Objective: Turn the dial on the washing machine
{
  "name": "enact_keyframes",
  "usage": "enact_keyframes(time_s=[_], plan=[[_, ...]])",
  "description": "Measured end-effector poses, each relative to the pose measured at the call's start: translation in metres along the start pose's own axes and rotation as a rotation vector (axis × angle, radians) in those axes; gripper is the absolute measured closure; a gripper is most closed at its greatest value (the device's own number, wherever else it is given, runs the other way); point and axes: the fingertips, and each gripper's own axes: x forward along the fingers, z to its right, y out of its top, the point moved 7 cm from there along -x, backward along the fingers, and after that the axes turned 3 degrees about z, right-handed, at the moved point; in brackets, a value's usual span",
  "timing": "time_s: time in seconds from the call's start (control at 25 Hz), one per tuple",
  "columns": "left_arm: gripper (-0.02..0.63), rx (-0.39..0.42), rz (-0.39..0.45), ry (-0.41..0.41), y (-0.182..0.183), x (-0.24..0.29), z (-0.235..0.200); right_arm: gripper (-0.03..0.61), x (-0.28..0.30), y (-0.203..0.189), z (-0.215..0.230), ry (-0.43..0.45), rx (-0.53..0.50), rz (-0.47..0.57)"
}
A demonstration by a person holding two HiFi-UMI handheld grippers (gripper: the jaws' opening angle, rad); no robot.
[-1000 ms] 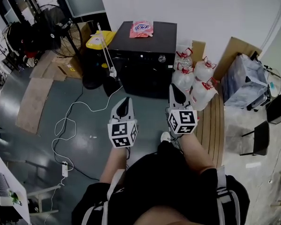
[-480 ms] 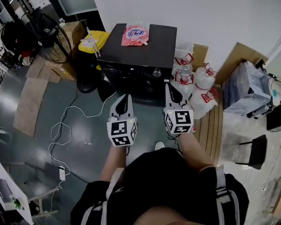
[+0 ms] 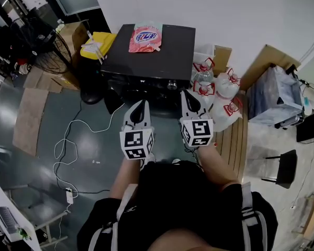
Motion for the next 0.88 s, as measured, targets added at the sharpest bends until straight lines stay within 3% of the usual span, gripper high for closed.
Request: enact_keyframes(time_s=[0.48,0.6,0.88], plan=[[0.618,0.004,-0.032,-0.091,-0.007,0.045,-0.049,0.565,0.053,-0.043,-0.012,-0.095,-0.039,-0.104],[0.618,0.001,-0.042,-0.1,-0.011,0.053,-0.064,0.449,0.07,-0.061,-0.014,-0.108,-0.038,-0.154],[0.618,0.011,-0.068,-0.107,-0.018,0.062,-0.1,0.398,0.105,-0.109,-0.016,-0.197,-0.078,-0.265]])
